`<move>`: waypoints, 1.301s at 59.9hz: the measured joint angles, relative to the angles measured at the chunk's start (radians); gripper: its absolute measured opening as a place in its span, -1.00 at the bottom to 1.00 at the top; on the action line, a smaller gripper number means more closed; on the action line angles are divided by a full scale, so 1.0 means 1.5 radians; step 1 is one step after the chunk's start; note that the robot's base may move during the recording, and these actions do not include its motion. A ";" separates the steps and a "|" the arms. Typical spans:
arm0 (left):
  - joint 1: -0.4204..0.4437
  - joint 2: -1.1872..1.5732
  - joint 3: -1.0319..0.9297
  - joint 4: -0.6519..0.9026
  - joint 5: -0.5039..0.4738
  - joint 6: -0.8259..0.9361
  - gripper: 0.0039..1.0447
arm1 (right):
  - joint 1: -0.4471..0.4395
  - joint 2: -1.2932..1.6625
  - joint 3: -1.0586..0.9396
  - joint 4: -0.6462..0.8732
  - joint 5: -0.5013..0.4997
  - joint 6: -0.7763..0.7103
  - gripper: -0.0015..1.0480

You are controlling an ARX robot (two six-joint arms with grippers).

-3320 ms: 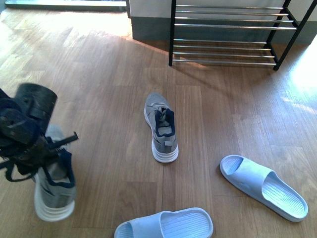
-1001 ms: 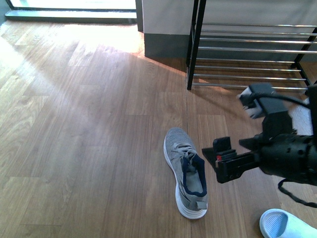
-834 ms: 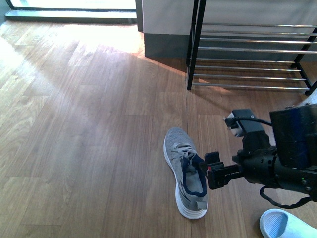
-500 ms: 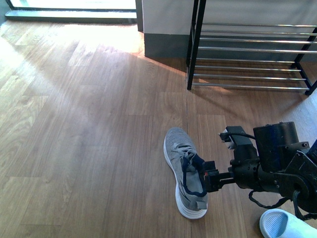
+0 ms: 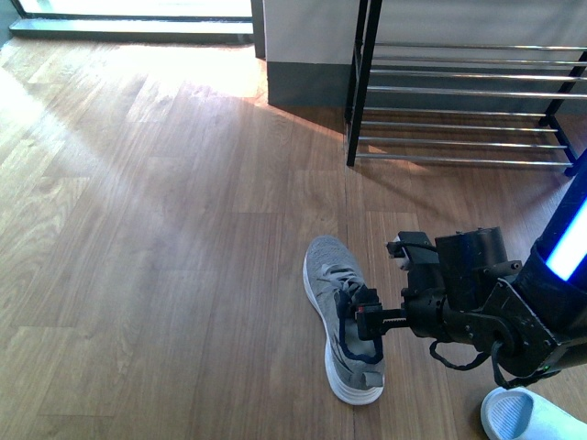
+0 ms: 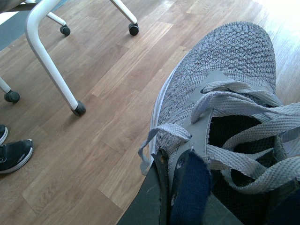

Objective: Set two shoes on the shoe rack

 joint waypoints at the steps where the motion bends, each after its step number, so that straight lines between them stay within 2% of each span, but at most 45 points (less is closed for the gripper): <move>1: 0.000 0.000 0.000 0.000 0.000 0.000 -0.98 | 0.000 0.002 0.003 -0.002 -0.001 0.003 0.61; 34: 0.000 0.000 0.000 0.000 0.000 0.000 -0.98 | 0.006 0.032 0.052 -0.014 0.000 0.096 -0.98; 46: 0.000 0.000 0.000 0.000 0.000 0.000 -0.98 | 0.001 -0.014 -0.021 0.028 0.011 0.112 -0.97; 57: 0.000 0.000 0.000 0.000 0.000 0.000 -0.98 | -0.019 -0.141 -0.138 0.067 0.045 0.100 -0.97; 68: 0.000 0.000 0.000 0.000 0.000 0.000 -0.98 | -0.016 -0.357 -0.300 0.115 0.089 0.032 -0.97; 78: 0.000 0.000 0.000 0.000 0.000 0.000 -0.98 | 0.019 -0.623 -0.462 0.092 0.119 -0.067 -0.97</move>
